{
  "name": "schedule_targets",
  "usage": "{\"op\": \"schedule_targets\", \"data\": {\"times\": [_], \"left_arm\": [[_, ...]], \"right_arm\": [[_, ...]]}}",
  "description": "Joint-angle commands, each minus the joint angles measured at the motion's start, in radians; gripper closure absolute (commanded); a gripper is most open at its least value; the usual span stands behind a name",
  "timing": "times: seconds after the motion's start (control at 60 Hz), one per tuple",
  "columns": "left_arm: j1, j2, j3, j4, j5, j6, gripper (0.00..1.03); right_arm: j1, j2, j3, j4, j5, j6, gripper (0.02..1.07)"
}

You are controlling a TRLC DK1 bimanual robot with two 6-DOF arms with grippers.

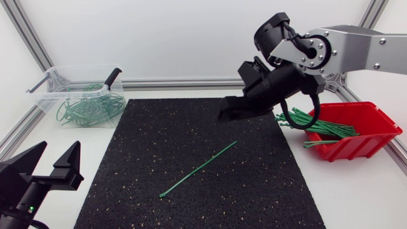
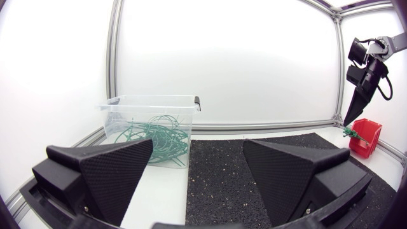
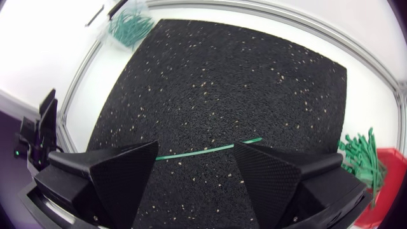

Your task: Take a green cable tie from the red box, thread the tail through the head to close it, then place it in the transparent bin on the left.

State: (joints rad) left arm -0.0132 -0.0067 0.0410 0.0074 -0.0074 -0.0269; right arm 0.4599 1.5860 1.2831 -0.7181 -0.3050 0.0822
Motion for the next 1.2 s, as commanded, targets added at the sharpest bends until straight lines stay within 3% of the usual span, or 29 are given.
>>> {"op": "schedule_targets", "data": {"times": [0.0,0.183,0.4,0.583,0.95,1.183], "left_arm": [[0.009,-0.003,-0.041,-0.014,0.007,-0.016,0.04],[0.007,-0.003,-0.041,-0.014,0.007,-0.016,0.04],[0.004,-0.001,-0.041,-0.014,0.007,-0.016,0.04],[0.007,-0.001,-0.041,-0.014,0.007,-0.016,0.04],[0.009,-0.001,-0.041,-0.014,0.007,-0.016,0.04],[0.010,-0.001,-0.041,-0.014,0.007,-0.016,0.04]], "right_arm": [[0.051,0.097,0.056,-0.084,0.040,-0.167,0.15],[0.169,0.200,0.157,-0.196,0.191,-0.415,0.15],[0.276,0.285,0.271,-0.328,0.253,-0.503,0.11],[0.365,0.367,0.358,-0.422,0.305,-0.696,0.07],[0.513,0.399,0.375,-0.448,0.382,-0.883,0.07],[0.563,0.417,0.372,-0.388,0.356,-1.004,0.07]]}}
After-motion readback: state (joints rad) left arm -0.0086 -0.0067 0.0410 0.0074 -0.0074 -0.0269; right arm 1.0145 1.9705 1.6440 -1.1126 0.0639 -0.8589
